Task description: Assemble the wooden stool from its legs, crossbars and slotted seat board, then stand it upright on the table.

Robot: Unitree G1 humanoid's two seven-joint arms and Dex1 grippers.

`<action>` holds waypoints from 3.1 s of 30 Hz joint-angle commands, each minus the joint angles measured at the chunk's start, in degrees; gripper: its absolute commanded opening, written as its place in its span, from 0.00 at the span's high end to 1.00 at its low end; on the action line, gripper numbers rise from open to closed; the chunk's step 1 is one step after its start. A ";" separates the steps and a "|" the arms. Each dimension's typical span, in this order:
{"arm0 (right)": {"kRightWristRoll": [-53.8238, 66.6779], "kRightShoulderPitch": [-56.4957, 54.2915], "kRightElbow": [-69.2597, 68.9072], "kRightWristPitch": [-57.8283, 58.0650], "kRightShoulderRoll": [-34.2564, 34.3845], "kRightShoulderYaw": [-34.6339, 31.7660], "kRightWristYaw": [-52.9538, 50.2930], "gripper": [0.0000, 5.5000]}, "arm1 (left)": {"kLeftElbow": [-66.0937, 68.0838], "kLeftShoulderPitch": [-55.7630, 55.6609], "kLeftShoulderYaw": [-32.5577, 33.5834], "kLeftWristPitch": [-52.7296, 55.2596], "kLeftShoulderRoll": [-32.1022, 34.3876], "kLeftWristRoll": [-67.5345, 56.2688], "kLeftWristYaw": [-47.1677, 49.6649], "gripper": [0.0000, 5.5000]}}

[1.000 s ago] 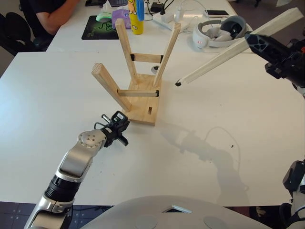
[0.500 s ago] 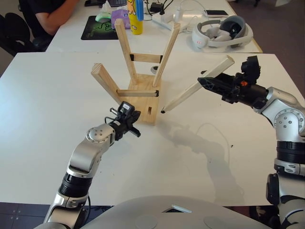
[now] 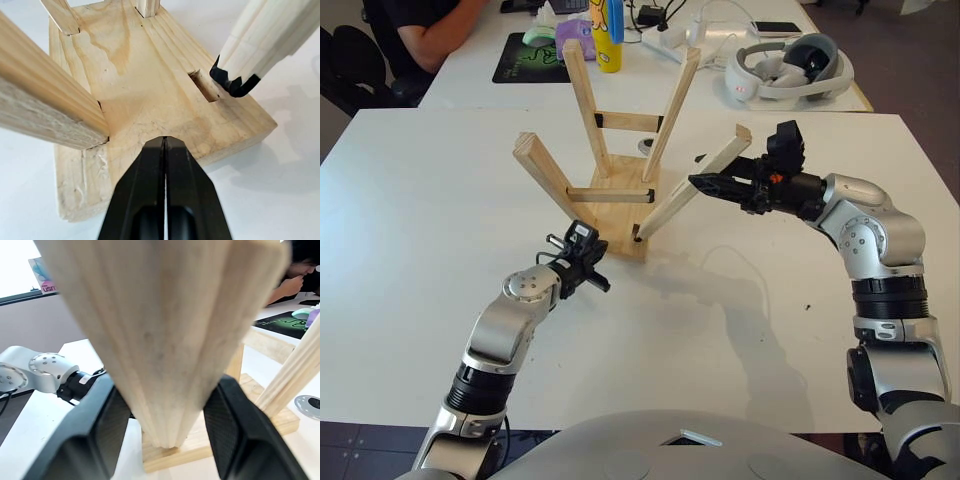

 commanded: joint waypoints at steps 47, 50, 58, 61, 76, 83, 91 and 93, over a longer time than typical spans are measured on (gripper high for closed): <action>-18.93 -12.89 7.97 0.73 -2.22 16.35 5.85 0.63 | 5.16 0.78 -0.11 0.70 -3.97 0.64 0.99 1.00; -19.18 -13.42 7.11 0.35 -2.34 17.80 6.74 0.63 | 5.41 0.50 -0.02 0.68 -4.23 0.72 1.04 1.00; -20.75 -11.93 3.49 -0.07 -2.84 21.49 7.18 0.63 | 5.79 0.17 0.32 0.50 -4.36 0.75 1.08 1.00; -20.11 -13.23 5.87 2.04 -1.90 20.97 6.70 0.63 | 5.95 0.16 0.31 0.36 -4.51 0.77 1.14 1.00; -23.22 -20.10 13.88 0.43 -0.02 24.68 9.66 0.63 | 6.85 -0.03 0.52 -0.29 -5.15 0.93 1.60 1.00; -25.20 -22.50 15.51 -0.16 0.89 26.88 10.82 0.63 | 6.95 -0.19 0.48 -0.33 -5.44 0.98 1.76 1.00; -27.72 -24.69 18.35 -0.78 2.30 29.43 11.97 0.63 | 7.78 -0.93 0.03 -0.54 -5.39 1.08 1.30 1.00; -27.56 -24.25 18.71 0.03 2.46 29.35 11.75 0.63 | 7.66 -1.67 -0.36 -1.25 -5.03 0.97 0.32 1.00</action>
